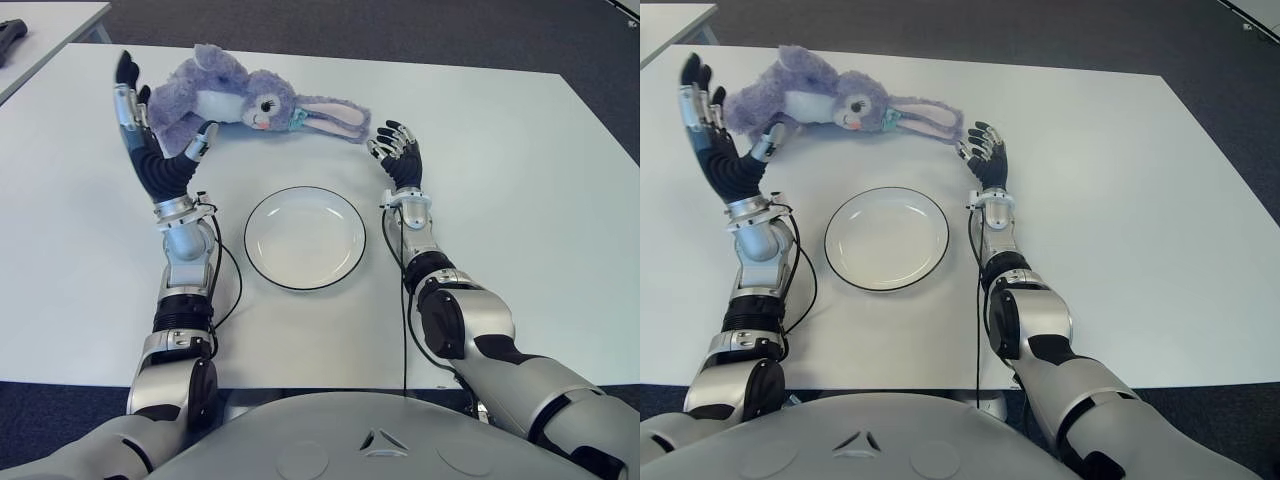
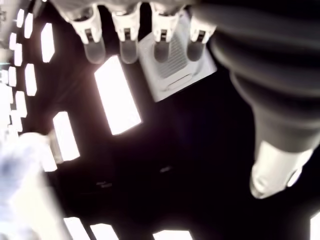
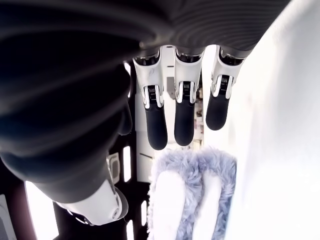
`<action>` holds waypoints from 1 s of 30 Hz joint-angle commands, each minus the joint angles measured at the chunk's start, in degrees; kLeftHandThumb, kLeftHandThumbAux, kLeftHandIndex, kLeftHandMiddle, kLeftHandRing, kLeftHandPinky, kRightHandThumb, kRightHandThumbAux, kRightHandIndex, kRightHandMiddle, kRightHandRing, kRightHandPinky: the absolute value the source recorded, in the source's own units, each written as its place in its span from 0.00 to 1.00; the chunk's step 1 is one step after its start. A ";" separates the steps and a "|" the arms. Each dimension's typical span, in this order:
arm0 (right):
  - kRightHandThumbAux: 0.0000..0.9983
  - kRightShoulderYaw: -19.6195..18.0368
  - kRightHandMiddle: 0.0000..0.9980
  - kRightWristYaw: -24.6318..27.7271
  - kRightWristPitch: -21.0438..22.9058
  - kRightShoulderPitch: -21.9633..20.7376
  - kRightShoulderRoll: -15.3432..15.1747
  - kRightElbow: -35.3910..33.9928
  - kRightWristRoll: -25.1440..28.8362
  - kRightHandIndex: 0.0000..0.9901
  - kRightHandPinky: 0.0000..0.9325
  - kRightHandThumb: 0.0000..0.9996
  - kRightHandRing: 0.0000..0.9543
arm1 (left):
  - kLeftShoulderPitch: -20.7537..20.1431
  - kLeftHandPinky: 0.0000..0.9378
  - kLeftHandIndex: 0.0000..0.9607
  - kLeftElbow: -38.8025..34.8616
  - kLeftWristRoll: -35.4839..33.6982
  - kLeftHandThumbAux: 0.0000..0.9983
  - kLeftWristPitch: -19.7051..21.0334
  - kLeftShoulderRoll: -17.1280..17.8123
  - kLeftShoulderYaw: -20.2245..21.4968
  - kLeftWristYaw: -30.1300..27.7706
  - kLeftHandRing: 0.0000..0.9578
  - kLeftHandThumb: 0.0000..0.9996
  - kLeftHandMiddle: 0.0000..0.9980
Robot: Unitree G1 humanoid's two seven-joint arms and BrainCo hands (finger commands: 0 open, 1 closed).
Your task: Put the doll into the plate.
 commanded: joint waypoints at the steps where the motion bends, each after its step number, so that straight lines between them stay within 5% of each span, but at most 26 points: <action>1: 0.82 0.58 0.27 -0.38 2.87 12.68 2.27 7.12 -0.34 0.20 0.25 0.32 0.26 | 2.64 0.00 0.01 6.44 8.57 0.67 12.44 6.44 0.05 5.48 0.00 0.04 0.00; 7: 0.82 0.27 0.26 0.03 3.07 12.60 2.34 7.14 -0.01 0.19 0.23 0.34 0.25 | -0.66 0.00 0.00 10.23 14.19 0.58 19.95 12.48 -2.39 9.09 0.00 0.17 0.02; 30: 0.85 -1.17 0.27 1.53 3.22 12.39 2.84 7.14 1.33 0.20 0.24 0.43 0.26 | -10.86 0.05 0.00 24.13 17.16 0.42 21.49 26.09 -10.66 14.05 0.08 0.30 0.09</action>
